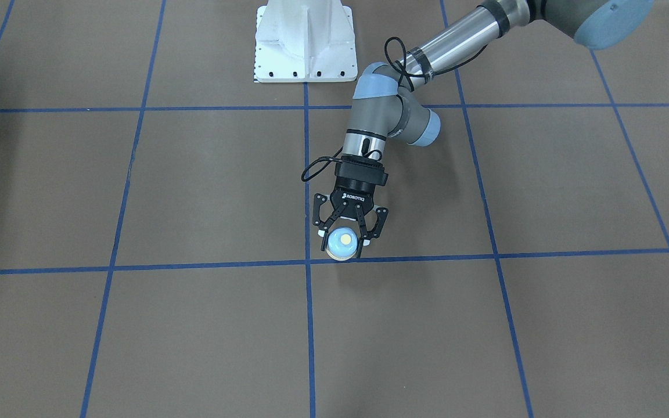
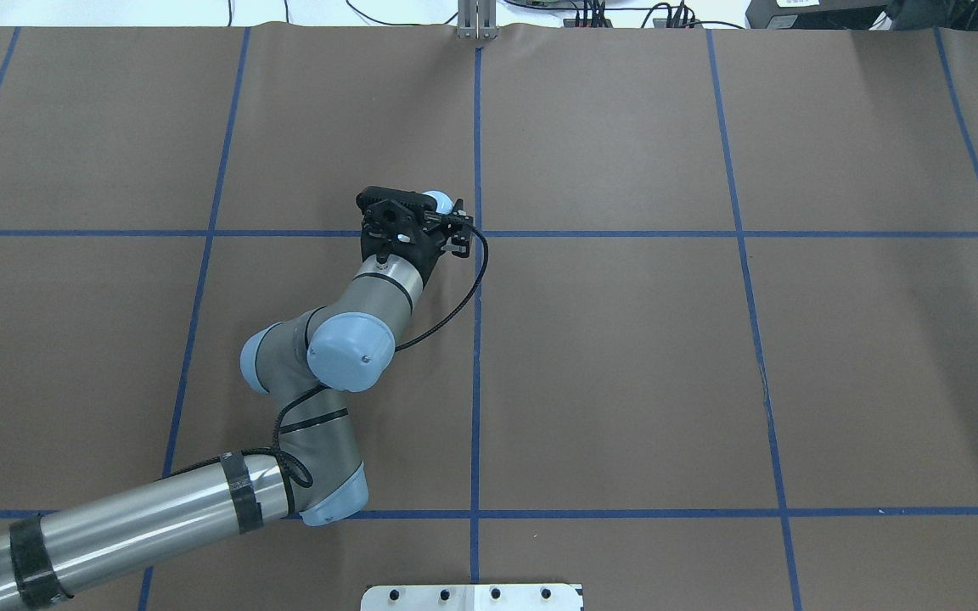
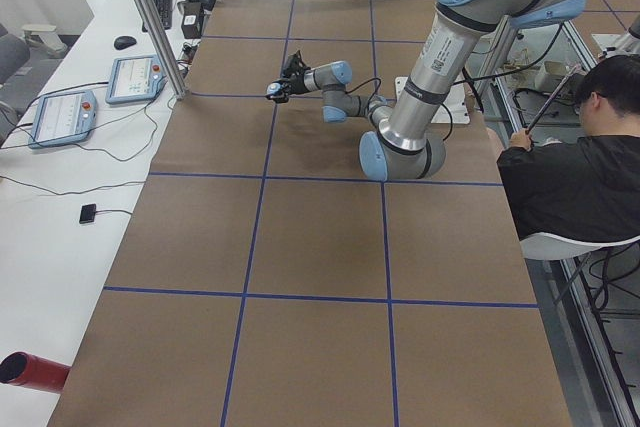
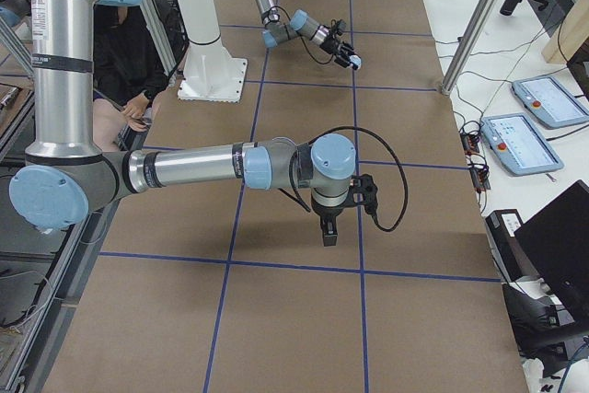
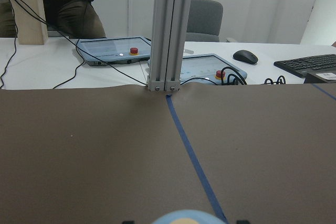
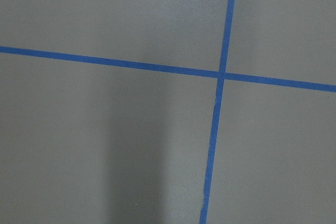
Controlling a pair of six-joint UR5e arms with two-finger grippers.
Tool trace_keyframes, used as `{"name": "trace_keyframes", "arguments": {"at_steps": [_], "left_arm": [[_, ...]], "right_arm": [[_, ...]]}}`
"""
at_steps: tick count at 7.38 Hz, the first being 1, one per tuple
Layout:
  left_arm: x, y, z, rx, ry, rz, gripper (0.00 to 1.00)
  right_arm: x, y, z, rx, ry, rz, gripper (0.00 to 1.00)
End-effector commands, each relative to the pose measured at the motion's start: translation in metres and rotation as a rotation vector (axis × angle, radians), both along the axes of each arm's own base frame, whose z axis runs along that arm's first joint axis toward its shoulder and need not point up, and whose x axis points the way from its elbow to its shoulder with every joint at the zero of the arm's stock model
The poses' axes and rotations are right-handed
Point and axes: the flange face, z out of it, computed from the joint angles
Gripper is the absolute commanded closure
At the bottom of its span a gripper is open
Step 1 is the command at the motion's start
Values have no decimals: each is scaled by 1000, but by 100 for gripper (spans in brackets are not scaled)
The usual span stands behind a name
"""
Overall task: Place and press bell with both arms
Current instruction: 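Carry the bell with the left gripper toward the grid center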
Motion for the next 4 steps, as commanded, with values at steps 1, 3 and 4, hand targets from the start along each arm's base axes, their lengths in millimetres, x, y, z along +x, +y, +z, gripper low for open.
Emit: {"name": "trace_keyframes", "arguments": {"at_steps": [1, 3, 4], "left_arm": [[26, -8, -19, -2, -13, 11, 100], [32, -7, -24, 21, -55, 57, 100], [37, -8, -21, 15, -64, 73, 100]], "right_arm": [[0, -1, -1, 1, -1, 0, 0], [0, -1, -2, 3, -1, 0, 0], [0, -1, -2, 3, -1, 0, 0]]}}
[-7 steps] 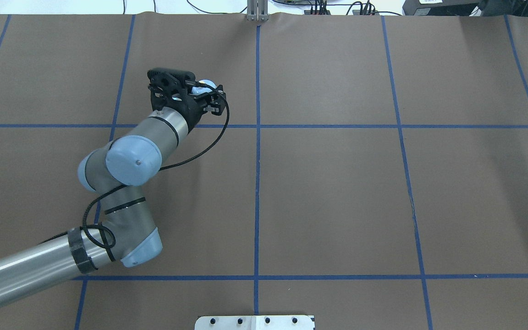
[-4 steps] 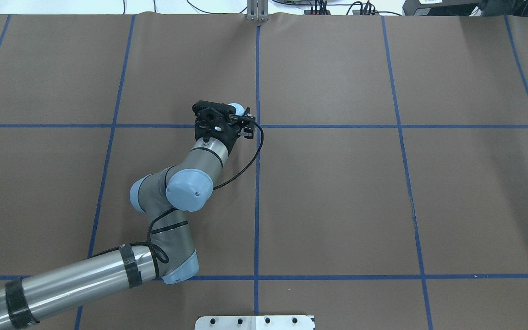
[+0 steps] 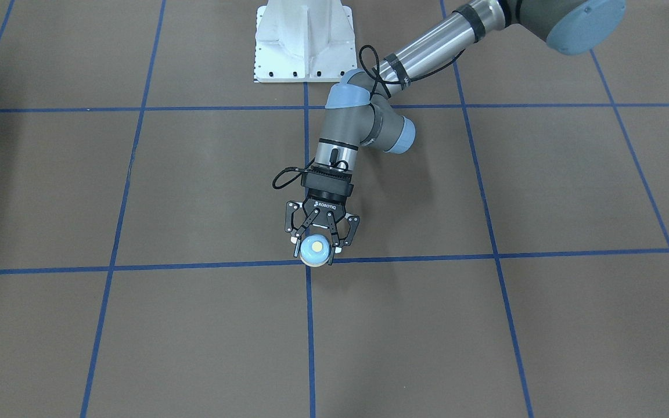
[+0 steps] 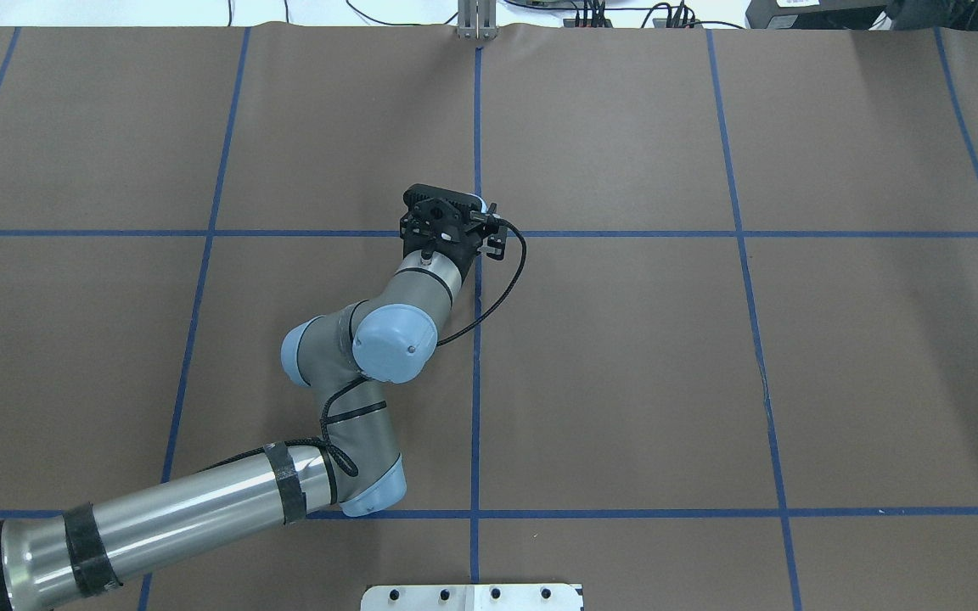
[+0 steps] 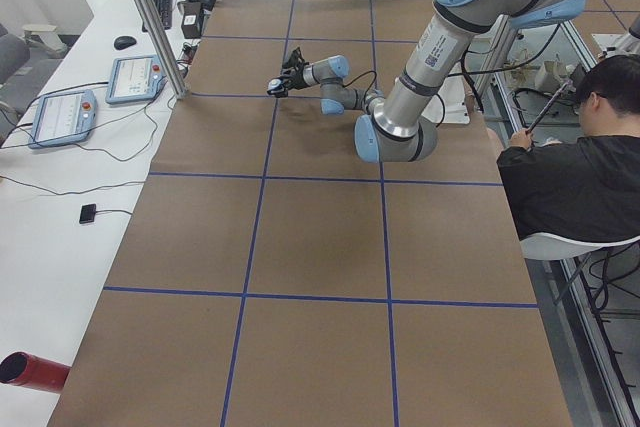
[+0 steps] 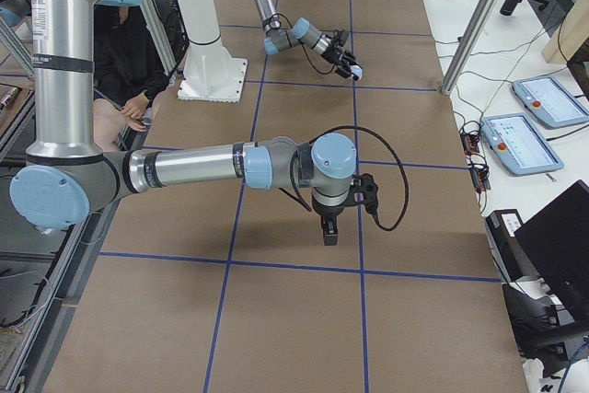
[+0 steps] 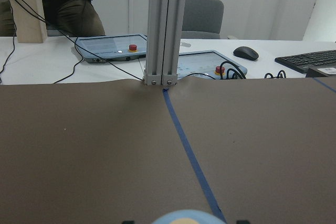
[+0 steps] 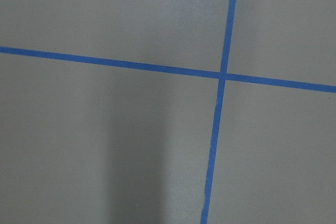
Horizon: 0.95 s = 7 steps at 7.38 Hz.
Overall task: Place and press bell with both arms
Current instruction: 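Carry the bell with the left gripper toward the grid center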
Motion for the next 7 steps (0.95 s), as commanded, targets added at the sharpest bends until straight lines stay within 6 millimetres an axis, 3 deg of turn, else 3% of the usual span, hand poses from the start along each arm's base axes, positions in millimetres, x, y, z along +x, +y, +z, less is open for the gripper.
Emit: {"name": "trace_keyframes", "arguments": {"at_steps": [1, 3, 7], "left_arm": [[6, -1, 1, -3, -14, 20, 100], [19, -7, -3, -12, -31, 19, 100], [25, -7, 3, -23, -41, 46, 100]], "right_arm": [[0, 0, 0, 0, 0, 0, 0], [0, 0, 0, 0, 0, 0, 0], [0, 0, 0, 0, 0, 0, 0]]}}
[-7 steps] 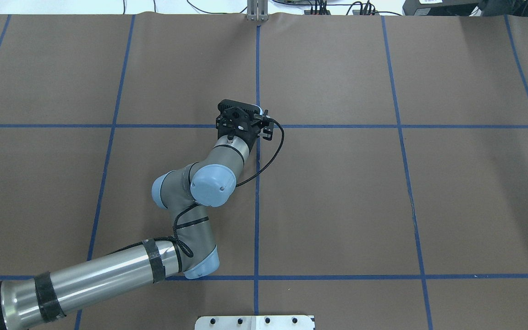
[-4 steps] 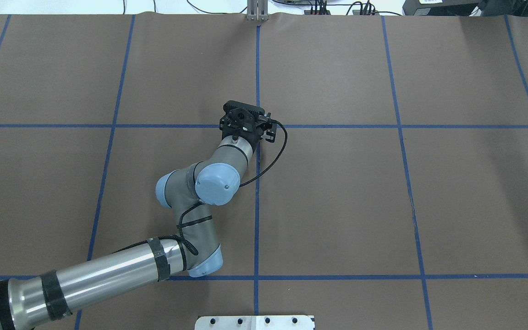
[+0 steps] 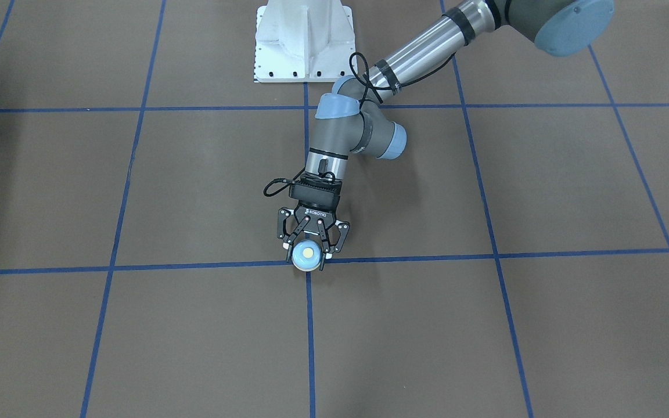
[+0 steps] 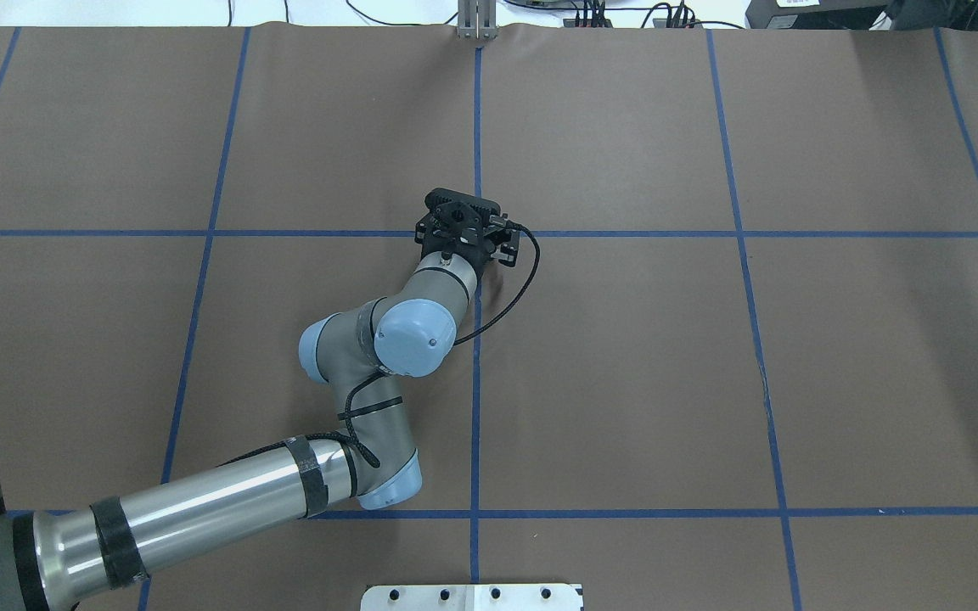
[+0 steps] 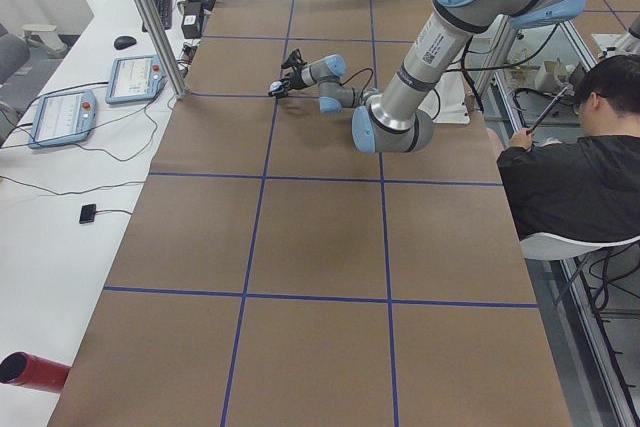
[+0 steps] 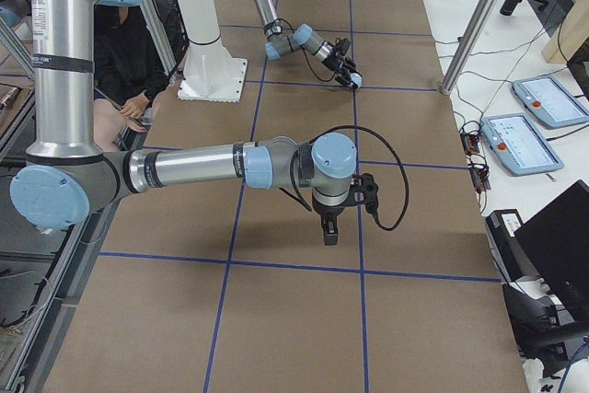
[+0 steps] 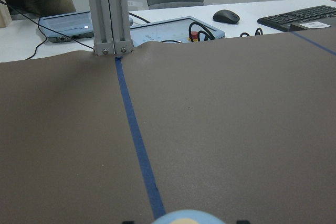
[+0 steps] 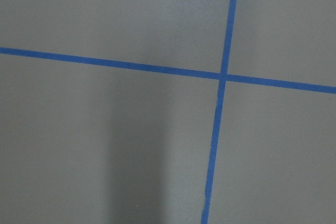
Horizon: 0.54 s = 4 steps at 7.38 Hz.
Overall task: Place and press bell with both arms
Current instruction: 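Lower the bell onto the center intersection and open the left gripper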
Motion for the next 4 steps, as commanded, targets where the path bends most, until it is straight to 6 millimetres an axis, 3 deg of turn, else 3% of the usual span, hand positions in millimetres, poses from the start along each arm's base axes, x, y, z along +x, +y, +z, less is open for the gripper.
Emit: {"name": "trace_keyframes", "arguments": {"at_steps": [1, 3, 4], "left_arm": [[2, 1, 1, -4, -1, 17, 100], [2, 1, 1, -6, -1, 23, 1], [2, 1, 0, -5, 1, 23, 0]], "right_arm": [[0, 0, 0, 0, 0, 0, 0], [0, 0, 0, 1, 2, -1, 0], [0, -1, -1, 2, 2, 0, 0]]}}
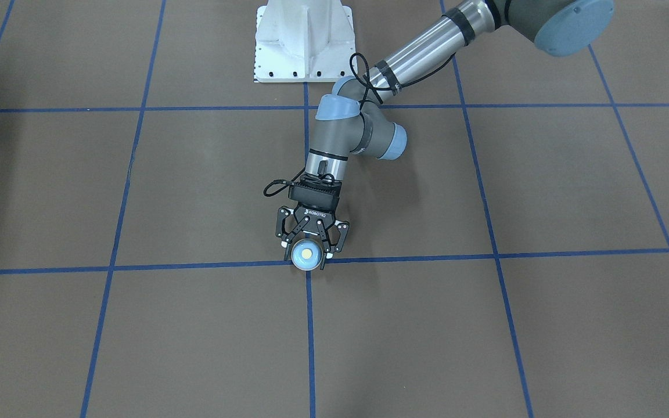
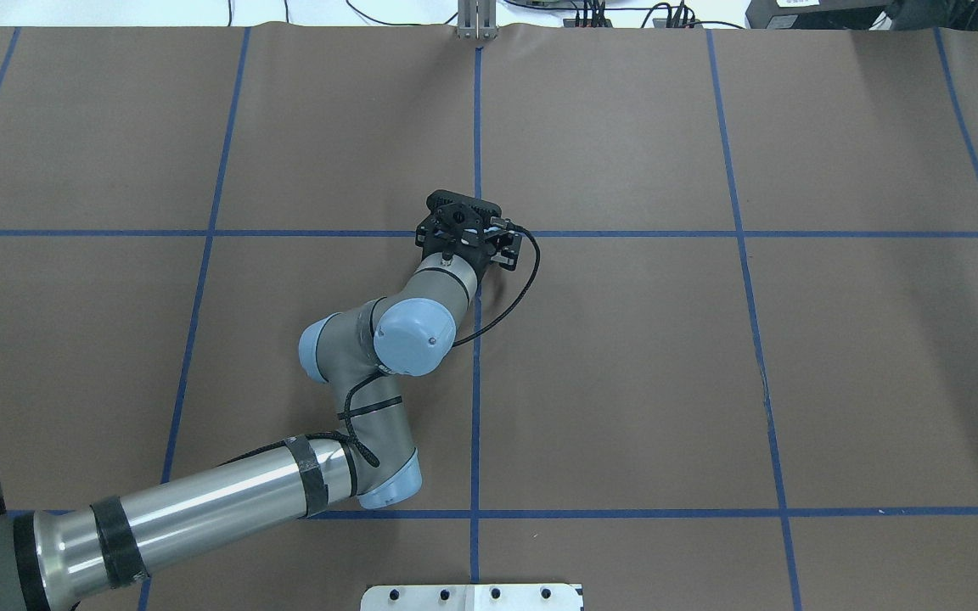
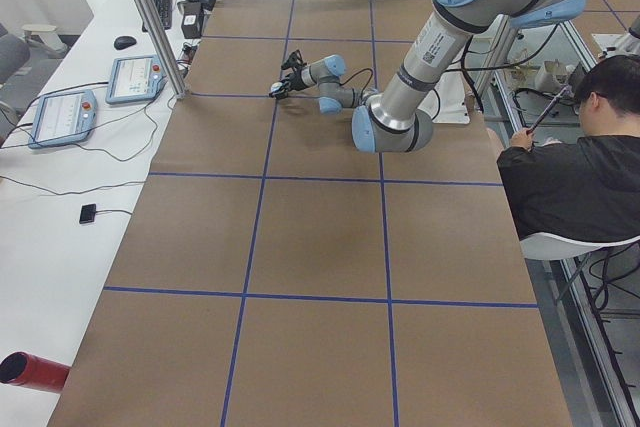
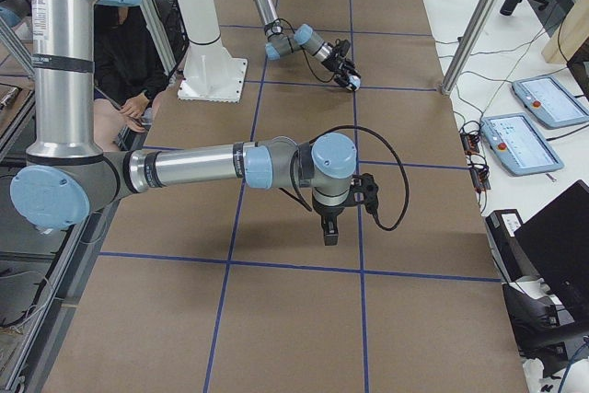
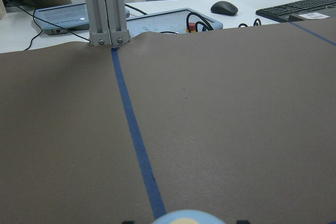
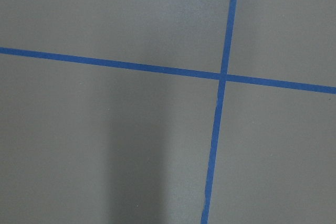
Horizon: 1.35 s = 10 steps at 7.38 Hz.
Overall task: Place and press bell with both arms
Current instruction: 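Lower the bell onto the center intersection and open the left gripper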
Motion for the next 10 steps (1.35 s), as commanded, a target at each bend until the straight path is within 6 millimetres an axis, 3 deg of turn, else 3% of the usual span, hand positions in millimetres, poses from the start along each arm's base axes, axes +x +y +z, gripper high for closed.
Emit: {"name": "trace_keyframes", "arguments": {"at_steps": [1, 2, 4, 6, 7, 8, 9, 10], "left_arm": [[-1, 1, -4, 2, 7, 3, 0], [-2, 1, -11, 6, 18, 20, 0], [-33, -22, -48, 77, -1, 62, 0], [-77, -81, -46, 25, -28, 127, 0], [-111, -118, -40, -25, -46, 169, 0], [-146, -151, -30, -72, -58, 208, 0], [-183, -177, 0, -90, -118, 268, 0], [-219, -195, 45, -135, -176, 300, 0]], "right_arm": [[0, 0, -1, 1, 0, 0, 0], [0, -1, -2, 2, 0, 0, 0], [-6, -10, -13, 23, 3, -13, 0], [-14, -14, -21, 45, 19, -31, 0], [-17, -15, 3, 2, 11, -38, 0], [-17, -18, 1, 9, 8, -36, 0], [-20, -22, -9, 40, 4, -34, 0], [-39, -50, -41, 53, -1, -19, 0]]}}
